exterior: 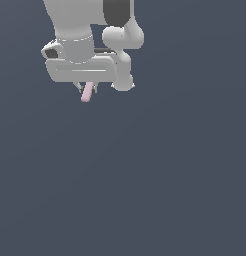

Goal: Pick up the object and move it to a goal position.

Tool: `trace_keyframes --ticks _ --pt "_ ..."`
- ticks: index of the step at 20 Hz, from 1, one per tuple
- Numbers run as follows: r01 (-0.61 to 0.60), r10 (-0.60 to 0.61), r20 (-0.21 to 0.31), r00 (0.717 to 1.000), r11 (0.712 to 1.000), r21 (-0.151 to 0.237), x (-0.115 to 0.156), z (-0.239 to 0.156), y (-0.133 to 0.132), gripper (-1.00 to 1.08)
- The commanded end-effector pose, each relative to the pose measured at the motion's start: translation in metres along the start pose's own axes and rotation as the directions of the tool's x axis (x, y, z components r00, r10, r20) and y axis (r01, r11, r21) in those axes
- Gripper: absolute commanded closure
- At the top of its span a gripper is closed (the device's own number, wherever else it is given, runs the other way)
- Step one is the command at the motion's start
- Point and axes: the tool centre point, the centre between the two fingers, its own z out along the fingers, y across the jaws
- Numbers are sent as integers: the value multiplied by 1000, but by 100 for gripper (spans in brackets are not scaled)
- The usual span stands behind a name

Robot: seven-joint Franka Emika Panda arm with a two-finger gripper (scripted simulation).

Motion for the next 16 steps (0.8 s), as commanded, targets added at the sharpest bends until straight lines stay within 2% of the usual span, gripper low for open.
trace_keyframes --ticks 1,8,16 --pt "0 0 1 1000 1000 0 -8 -27 4 108" --pt "0 0 1 1000 1000 0 -24 -89 13 108" --pt "0 0 1 1000 1000 0 -33 -127 19 108"
